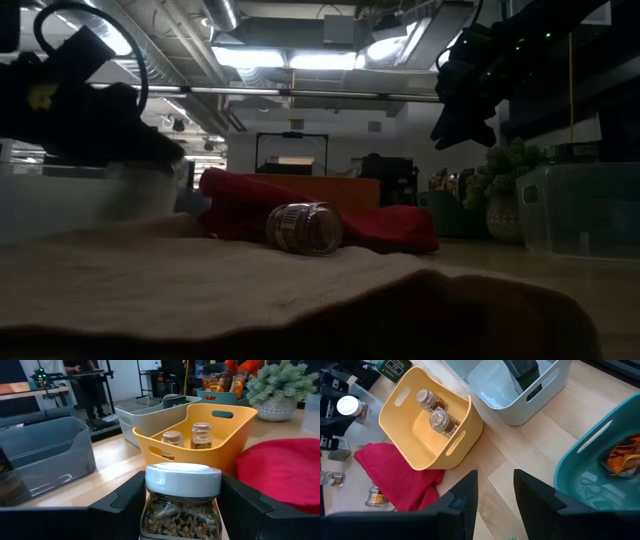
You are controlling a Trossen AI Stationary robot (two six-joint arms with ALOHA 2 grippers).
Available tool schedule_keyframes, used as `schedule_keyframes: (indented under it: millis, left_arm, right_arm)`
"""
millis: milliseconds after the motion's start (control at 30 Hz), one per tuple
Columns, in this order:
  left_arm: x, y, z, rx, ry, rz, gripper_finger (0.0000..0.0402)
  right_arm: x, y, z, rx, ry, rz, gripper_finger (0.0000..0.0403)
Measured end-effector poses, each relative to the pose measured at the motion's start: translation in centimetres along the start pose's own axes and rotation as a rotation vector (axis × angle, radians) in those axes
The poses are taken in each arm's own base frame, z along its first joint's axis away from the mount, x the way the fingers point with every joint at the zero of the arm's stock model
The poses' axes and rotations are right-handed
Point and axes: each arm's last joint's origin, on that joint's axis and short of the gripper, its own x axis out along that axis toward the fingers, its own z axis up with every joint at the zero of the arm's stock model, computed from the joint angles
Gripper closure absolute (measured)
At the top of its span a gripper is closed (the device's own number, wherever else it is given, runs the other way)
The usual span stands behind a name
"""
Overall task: Sort spices by type
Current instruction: Put the white seasoning bottle into the left transparent bin
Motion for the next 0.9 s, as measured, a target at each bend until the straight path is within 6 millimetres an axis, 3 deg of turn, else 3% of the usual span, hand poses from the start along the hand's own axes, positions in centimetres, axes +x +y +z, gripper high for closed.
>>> schedule_keyframes:
  millis: [567, 900]
  left_arm:
    - [3.3, -0.1, 0.0, -0.043, 0.041, 0.136, 0.0206]
    - [3.8, -0.2, -0.1, -0.066, 0.105, 0.154, 0.019]
  right_arm:
    - [0.0, -0.1, 0.0, -0.001, -0.006, -0.02, 0.0276]
    - [0.0, -0.1, 0.0, -0.001, -0.005, -0.02, 0.0276]
